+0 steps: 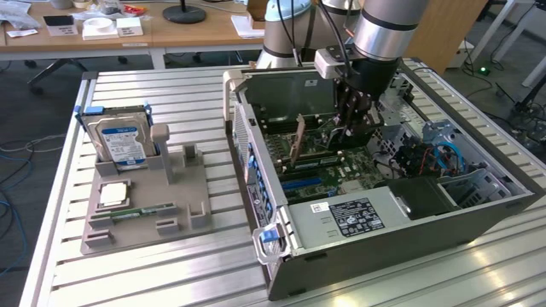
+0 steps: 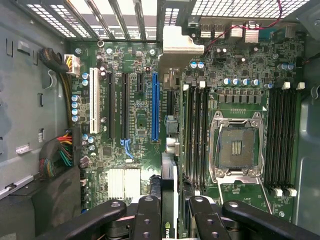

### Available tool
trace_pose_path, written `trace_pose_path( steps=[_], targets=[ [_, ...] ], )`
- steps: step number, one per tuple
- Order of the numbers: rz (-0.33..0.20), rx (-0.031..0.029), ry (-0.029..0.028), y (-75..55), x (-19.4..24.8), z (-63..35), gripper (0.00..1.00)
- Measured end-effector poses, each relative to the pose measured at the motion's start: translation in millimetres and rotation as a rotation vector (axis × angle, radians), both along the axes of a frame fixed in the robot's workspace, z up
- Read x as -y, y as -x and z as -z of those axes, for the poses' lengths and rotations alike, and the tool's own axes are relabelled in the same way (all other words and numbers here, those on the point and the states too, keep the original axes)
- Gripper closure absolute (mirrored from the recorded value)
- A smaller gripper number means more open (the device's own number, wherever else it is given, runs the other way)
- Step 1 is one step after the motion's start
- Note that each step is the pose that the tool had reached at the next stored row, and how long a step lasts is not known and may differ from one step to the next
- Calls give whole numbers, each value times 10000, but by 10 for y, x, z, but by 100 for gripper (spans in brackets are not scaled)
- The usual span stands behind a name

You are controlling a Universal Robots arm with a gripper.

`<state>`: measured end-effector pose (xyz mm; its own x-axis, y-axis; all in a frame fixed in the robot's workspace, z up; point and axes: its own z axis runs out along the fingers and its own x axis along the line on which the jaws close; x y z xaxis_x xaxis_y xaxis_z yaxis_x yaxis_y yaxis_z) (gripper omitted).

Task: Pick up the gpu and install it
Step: 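Insert the gpu into the slot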

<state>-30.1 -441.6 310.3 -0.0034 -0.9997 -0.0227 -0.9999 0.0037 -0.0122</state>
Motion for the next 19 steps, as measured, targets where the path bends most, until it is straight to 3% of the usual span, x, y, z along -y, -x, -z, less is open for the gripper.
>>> trace_pose_path(
  steps=[19],
  targets=[
    [-6,3,-1,20,1,38,74]
  ],
)
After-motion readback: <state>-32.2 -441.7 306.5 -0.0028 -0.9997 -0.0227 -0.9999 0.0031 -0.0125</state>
